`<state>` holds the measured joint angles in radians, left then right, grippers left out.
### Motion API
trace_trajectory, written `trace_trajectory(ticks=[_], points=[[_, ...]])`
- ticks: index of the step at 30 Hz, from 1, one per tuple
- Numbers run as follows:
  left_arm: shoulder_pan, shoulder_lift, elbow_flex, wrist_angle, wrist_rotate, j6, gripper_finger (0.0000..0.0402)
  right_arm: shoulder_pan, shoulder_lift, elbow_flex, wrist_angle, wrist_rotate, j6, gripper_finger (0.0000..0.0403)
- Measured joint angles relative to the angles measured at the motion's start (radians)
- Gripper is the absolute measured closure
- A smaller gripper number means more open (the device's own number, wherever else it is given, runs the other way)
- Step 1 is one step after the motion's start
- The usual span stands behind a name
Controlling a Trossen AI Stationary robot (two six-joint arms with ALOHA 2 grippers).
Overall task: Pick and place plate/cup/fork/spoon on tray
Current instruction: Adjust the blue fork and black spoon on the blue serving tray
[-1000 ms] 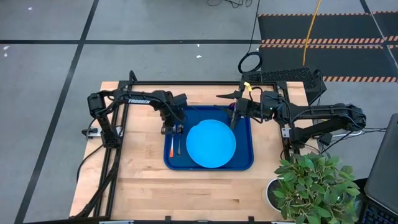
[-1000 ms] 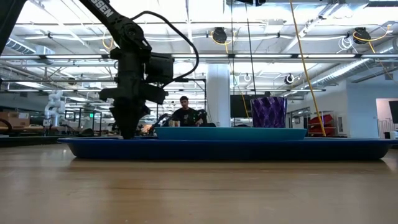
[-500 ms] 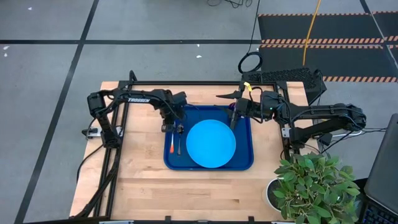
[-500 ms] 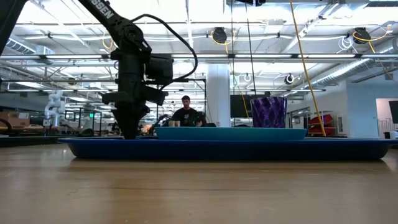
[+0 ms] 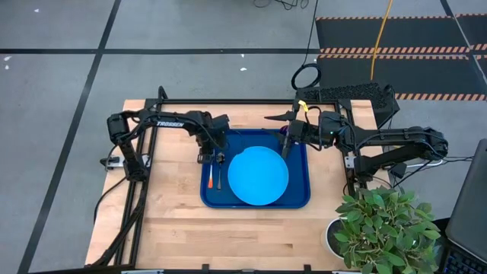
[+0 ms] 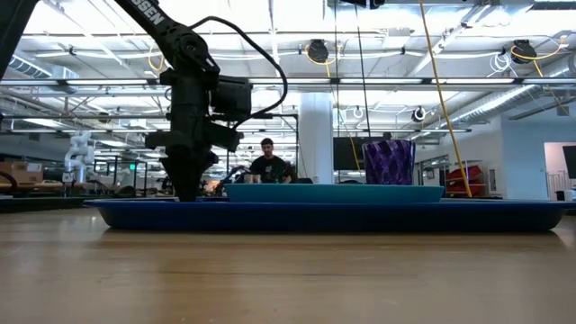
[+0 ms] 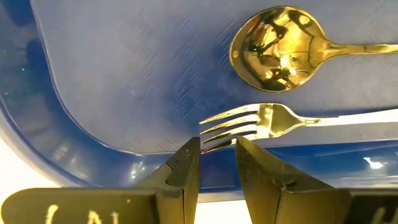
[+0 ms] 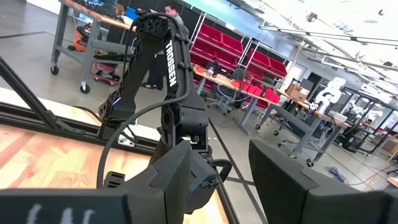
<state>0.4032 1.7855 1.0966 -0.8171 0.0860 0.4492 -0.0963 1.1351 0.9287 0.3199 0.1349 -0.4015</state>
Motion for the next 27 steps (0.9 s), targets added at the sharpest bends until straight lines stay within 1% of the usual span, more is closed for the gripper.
trace_trajectory(ticks=[6,13,27], points=[[0.000,0.000,0.000,-0.008,0.003,0.000,0.0298,0.000,0.000,0.000,-0.003,0.000,0.000,0.0245],[0.000,0.000,0.000,-0.056,0.003,0.008,0.0298,0.000,0.000,0.000,-0.003,0.000,0.000,0.0245],[-0.003,0.000,0.002,-0.043,0.028,0.019,0.0298,0.000,0.000,0.000,-0.003,0.000,-0.002,0.0245]])
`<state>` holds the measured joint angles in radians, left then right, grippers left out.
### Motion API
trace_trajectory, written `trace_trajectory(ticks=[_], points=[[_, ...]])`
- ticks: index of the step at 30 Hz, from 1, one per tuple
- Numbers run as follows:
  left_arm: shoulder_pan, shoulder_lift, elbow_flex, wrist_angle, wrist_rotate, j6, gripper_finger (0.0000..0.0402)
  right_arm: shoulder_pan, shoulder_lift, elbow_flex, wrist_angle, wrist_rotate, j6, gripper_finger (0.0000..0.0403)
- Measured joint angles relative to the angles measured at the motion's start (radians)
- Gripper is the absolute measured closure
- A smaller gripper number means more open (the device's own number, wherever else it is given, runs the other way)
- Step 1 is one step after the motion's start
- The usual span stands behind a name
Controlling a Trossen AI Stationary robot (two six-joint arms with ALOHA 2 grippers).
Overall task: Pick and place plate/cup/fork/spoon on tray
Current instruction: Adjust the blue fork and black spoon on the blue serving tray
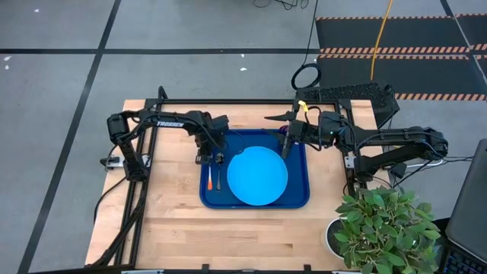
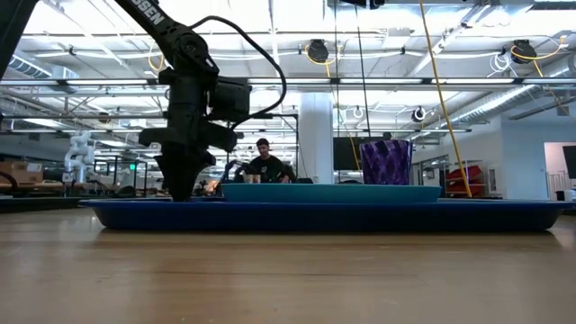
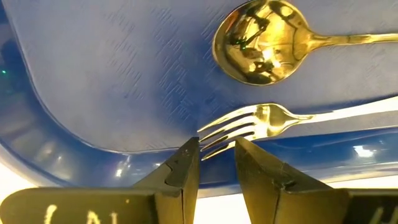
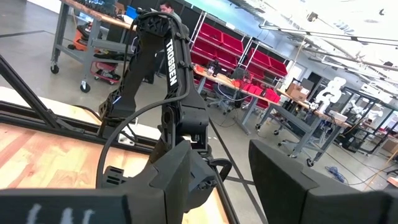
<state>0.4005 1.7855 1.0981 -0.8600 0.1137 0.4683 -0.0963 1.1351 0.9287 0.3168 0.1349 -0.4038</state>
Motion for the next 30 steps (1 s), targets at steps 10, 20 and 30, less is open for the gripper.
trace_trajectory(ticks=[10,20,30], points=[[-0.020,0.000,0.000,0.000,0.008,0.009,0.0298,0.000,0.000,0.000,0.000,0.000,0.000,0.0245],[-0.020,0.000,0.010,-0.005,-0.062,0.027,0.0298,0.000,0.000,0.000,0.000,0.000,-0.001,0.0245],[-0.038,0.000,0.054,-0.013,-0.023,0.026,0.0298,0.000,0.000,0.000,0.000,0.000,-0.001,0.0245]])
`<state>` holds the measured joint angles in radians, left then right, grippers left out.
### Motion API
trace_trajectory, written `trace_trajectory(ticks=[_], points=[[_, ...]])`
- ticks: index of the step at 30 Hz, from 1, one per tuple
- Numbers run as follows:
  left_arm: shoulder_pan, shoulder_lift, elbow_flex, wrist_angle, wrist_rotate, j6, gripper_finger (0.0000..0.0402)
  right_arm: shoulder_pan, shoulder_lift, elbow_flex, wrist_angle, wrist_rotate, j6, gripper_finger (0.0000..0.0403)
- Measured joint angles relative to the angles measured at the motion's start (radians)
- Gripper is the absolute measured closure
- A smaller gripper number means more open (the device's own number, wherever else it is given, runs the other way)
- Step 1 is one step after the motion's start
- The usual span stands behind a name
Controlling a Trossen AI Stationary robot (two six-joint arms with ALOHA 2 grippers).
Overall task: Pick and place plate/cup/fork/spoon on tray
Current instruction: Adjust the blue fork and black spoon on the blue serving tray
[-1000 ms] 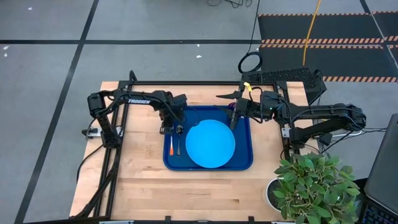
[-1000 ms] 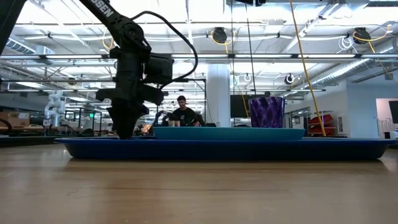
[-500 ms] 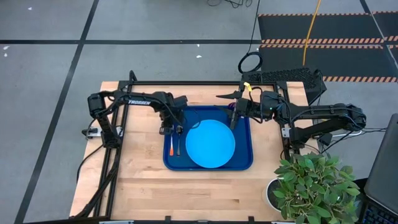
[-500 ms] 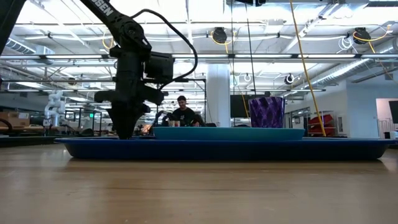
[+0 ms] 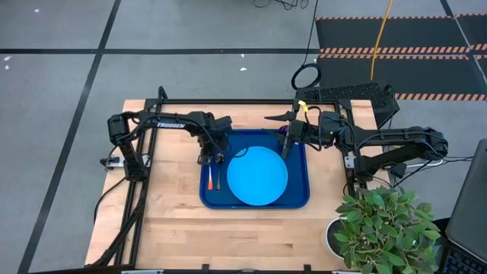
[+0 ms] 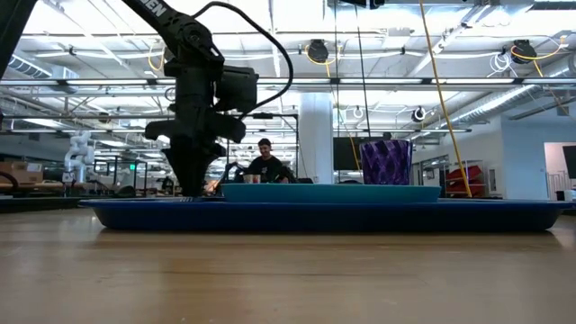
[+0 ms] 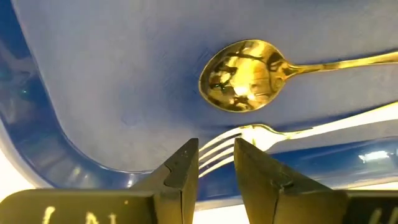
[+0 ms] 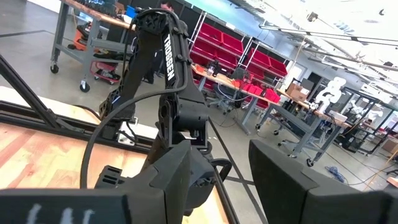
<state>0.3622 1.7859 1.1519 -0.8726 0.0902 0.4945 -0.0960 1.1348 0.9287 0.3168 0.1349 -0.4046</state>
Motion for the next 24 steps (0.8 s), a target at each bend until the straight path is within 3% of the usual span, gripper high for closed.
trace_trajectory(ticks=[18,24], points=[[0.032,0.000,0.000,-0.017,-0.022,-0.007,0.0298,0.000,0.000,0.000,-0.001,0.000,0.000,0.0245],[0.028,0.000,0.000,-0.020,0.047,-0.019,0.0298,0.000,0.000,0.000,-0.001,0.000,0.000,0.0245]])
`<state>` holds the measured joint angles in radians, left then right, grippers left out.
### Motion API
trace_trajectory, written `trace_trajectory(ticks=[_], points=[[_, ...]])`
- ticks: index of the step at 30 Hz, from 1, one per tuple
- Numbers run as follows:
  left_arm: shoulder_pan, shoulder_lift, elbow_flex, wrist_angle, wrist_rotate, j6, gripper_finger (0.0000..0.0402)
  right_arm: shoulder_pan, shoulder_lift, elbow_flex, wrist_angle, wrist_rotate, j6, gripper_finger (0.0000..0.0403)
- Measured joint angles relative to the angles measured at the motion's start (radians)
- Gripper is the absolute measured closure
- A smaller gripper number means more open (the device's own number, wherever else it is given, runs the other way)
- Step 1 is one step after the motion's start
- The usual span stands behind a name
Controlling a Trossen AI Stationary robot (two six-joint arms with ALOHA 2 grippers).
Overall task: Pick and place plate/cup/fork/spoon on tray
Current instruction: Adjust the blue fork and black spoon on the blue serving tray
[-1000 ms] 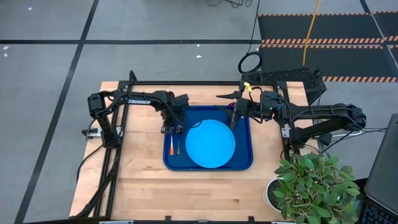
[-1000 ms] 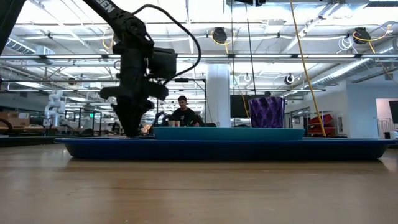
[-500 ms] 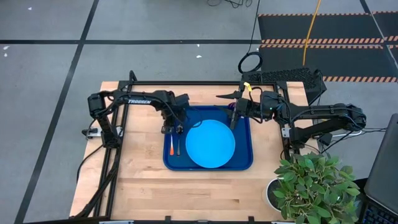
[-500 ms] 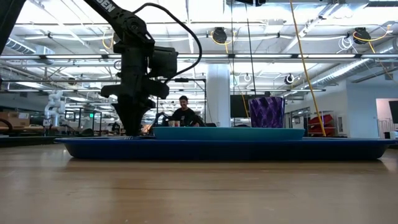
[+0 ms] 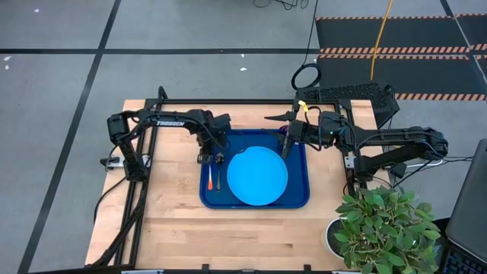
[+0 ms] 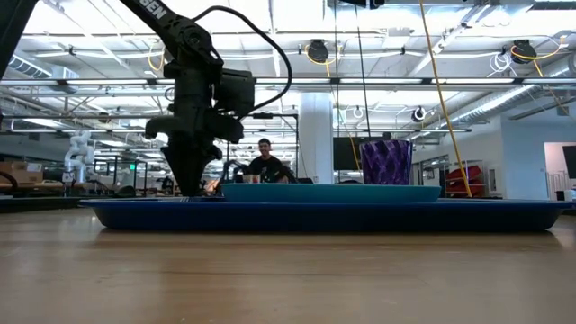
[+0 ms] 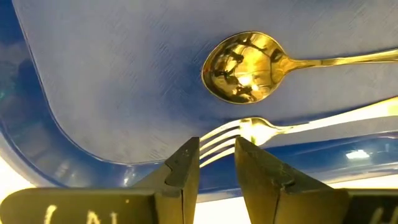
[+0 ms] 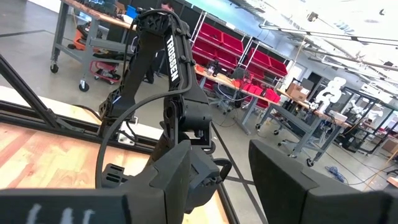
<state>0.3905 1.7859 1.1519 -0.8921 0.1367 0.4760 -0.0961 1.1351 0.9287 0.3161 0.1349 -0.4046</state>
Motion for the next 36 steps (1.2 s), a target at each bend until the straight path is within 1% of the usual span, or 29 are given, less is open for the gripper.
trace_trajectory(ticks=[7,12,22,26,36], points=[[0.001,0.000,0.000,-0.005,-0.008,-0.001,0.0298,0.000,0.000,0.000,0.000,0.000,0.000,0.0245],[0.006,0.000,0.000,-0.005,-0.055,0.009,0.0298,0.000,0.000,0.000,0.000,0.000,0.001,0.0245],[0.010,0.000,0.000,-0.004,-0.047,-0.001,0.0298,0.000,0.000,0.000,-0.005,0.000,0.003,0.0245],[0.010,0.000,0.000,0.002,-0.006,-0.015,0.0298,0.000,0.000,0.000,-0.005,0.000,0.003,0.0245],[0.023,0.000,0.000,0.010,-0.007,-0.033,0.0298,0.000,0.000,0.000,-0.003,0.000,0.003,0.0245]])
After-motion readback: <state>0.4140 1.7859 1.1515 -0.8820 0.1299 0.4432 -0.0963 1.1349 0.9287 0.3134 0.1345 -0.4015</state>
